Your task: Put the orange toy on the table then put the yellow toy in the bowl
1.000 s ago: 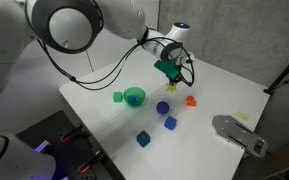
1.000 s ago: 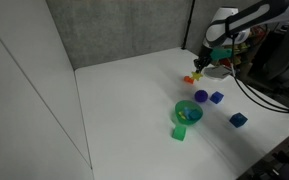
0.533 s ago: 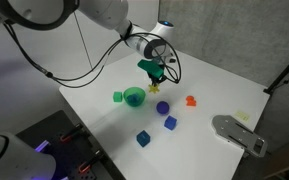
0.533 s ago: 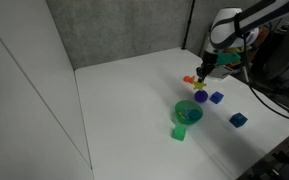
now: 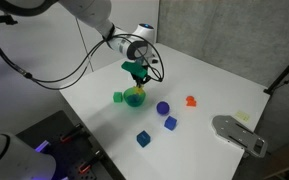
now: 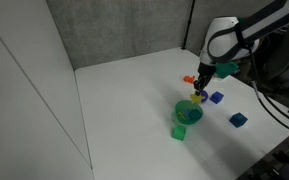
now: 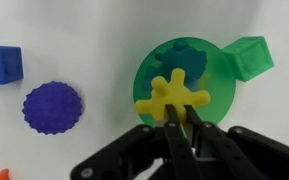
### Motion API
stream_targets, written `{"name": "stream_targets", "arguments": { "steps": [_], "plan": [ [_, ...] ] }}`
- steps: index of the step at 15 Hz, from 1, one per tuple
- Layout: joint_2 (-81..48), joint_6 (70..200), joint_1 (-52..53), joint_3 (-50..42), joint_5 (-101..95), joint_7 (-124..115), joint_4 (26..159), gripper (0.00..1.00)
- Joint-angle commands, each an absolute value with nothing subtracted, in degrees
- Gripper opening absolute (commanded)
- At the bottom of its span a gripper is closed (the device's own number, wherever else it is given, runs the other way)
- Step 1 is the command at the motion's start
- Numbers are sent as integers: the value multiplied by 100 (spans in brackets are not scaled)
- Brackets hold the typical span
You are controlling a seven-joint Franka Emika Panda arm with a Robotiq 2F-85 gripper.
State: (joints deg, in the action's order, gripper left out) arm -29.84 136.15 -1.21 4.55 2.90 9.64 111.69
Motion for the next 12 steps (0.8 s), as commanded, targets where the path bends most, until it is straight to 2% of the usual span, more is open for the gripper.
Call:
{"name": "stream_targets", "arguments": {
  "steps": [1, 8, 9, 10, 12],
  "plan": [
    [-2895, 13906, 5, 443, 150, 1026, 11474, 5],
    [-3019, 14731, 76, 422, -101, 1025, 11748, 5],
    [-3015, 14786, 74, 428, -120, 1026, 11777, 38],
    [-2998, 14842, 78, 429, -147, 1023, 11809, 39],
    [-2964, 14874, 50, 463, -128, 1046, 11841, 52]
  ]
}}
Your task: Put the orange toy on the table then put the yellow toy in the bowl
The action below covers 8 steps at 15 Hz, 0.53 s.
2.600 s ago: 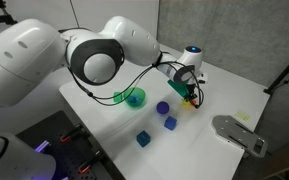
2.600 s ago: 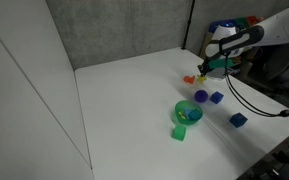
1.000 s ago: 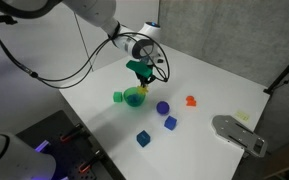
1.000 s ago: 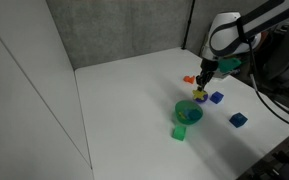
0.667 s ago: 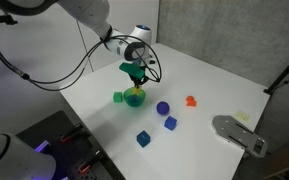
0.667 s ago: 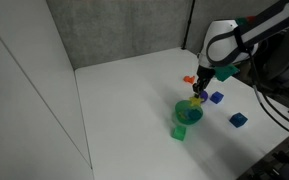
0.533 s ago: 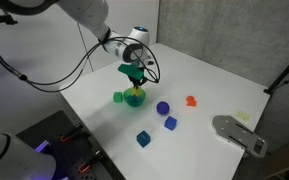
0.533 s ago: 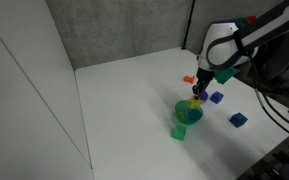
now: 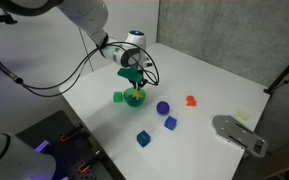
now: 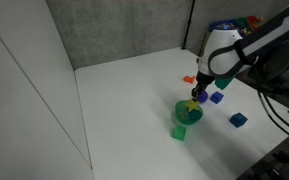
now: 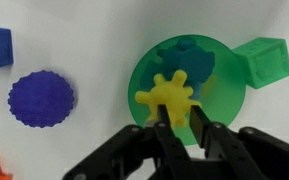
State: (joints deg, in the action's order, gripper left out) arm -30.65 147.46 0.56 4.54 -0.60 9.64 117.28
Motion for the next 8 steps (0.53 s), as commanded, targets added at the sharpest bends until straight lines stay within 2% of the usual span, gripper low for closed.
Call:
{"name": "stream_targets", "arguments": {
  "steps": [1, 6, 8],
  "plan": [
    [-2942, 14830, 27, 488, -90, 1060, 11839, 61],
    [-2685, 14448, -58, 554, 51, 1078, 11815, 98],
    [-2538, 14280, -35, 494, 18, 1002, 11802, 100]
  ]
}}
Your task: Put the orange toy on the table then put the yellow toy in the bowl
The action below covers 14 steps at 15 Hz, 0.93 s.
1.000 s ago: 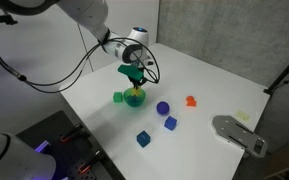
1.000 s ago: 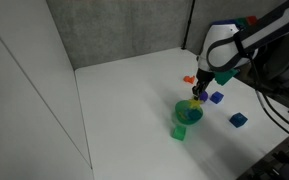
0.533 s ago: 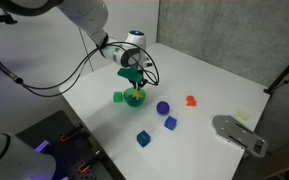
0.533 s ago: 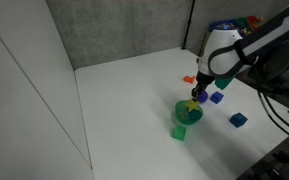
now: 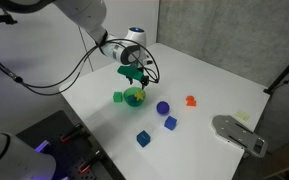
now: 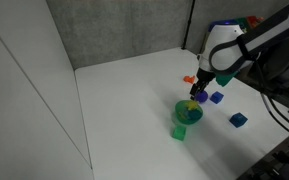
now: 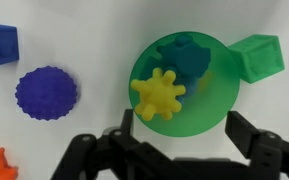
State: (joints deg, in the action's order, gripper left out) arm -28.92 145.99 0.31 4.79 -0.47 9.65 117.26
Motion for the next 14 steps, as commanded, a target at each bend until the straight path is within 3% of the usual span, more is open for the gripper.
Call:
{"name": "stream_targets", "arguments": {
  "steps": [1, 14],
  "plan": [
    [-2458, 14164, -30, 464, 7, 964, 11788, 100],
    [-1079, 12630, -117, 13, -61, 715, 11902, 100]
  ]
}}
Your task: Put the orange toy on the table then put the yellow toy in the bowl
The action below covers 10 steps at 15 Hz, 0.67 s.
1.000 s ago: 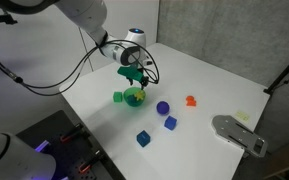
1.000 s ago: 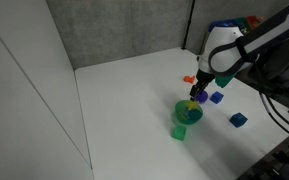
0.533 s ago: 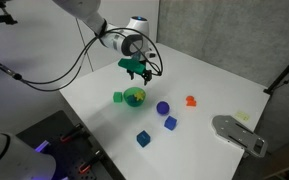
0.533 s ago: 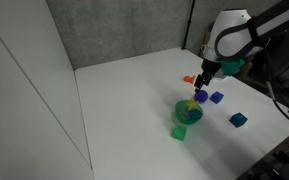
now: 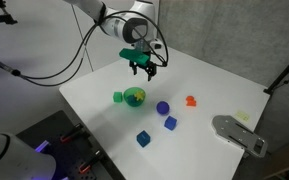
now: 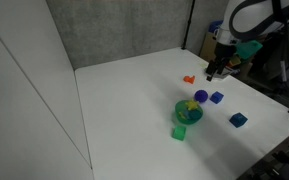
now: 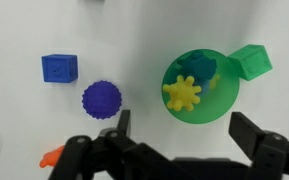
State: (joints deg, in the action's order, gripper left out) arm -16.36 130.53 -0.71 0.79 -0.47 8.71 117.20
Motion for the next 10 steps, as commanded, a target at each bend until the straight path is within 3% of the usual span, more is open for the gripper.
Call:
{"name": "stream_targets", "arguments": {
  "steps": [1, 10],
  "plan": [
    [-925, 12482, -126, -18, -78, 692, 11912, 100],
    [432, 10503, -269, -286, -173, 632, 11442, 100]
  ]
}}
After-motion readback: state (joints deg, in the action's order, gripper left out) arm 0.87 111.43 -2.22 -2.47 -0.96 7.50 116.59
